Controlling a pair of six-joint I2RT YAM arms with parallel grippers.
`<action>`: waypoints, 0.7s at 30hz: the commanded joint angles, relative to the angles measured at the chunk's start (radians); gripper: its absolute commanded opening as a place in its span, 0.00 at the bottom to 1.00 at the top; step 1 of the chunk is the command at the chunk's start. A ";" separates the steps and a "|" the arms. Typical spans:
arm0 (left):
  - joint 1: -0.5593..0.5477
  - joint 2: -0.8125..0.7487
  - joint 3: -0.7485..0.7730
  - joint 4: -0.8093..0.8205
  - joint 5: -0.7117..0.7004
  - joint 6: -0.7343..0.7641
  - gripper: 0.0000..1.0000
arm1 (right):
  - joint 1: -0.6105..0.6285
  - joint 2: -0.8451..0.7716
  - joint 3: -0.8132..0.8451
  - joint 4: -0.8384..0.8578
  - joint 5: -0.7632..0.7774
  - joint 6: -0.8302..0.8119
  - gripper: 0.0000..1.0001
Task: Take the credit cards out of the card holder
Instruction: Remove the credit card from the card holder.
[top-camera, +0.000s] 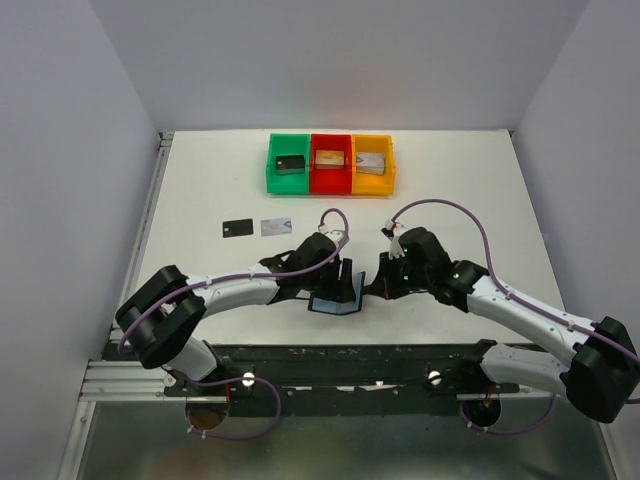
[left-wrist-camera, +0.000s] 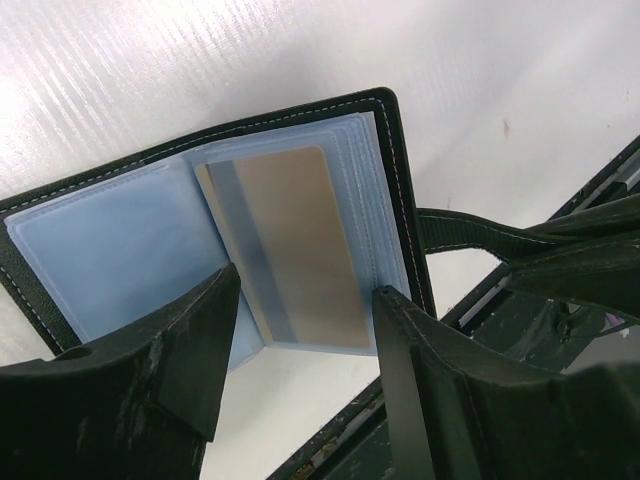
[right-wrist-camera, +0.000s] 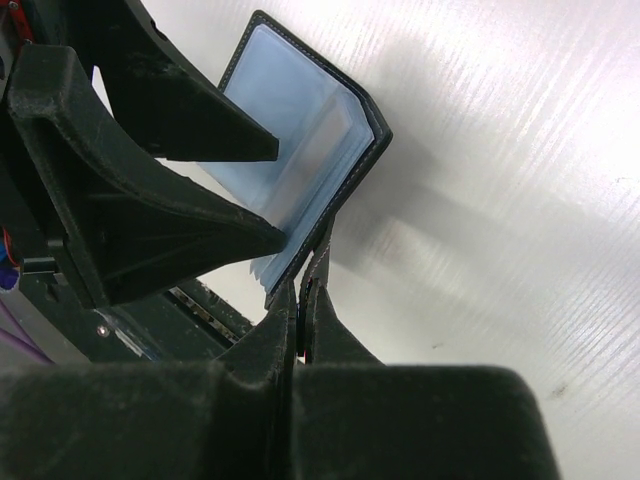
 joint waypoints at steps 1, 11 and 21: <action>-0.010 0.004 0.020 -0.030 -0.051 0.016 0.66 | -0.007 -0.019 0.025 0.002 -0.018 -0.020 0.00; -0.010 -0.056 0.009 -0.061 -0.111 0.010 0.66 | -0.008 -0.017 0.019 0.001 -0.016 -0.024 0.00; -0.010 -0.094 -0.005 -0.093 -0.166 0.010 0.66 | -0.008 -0.014 0.011 -0.001 -0.018 -0.026 0.00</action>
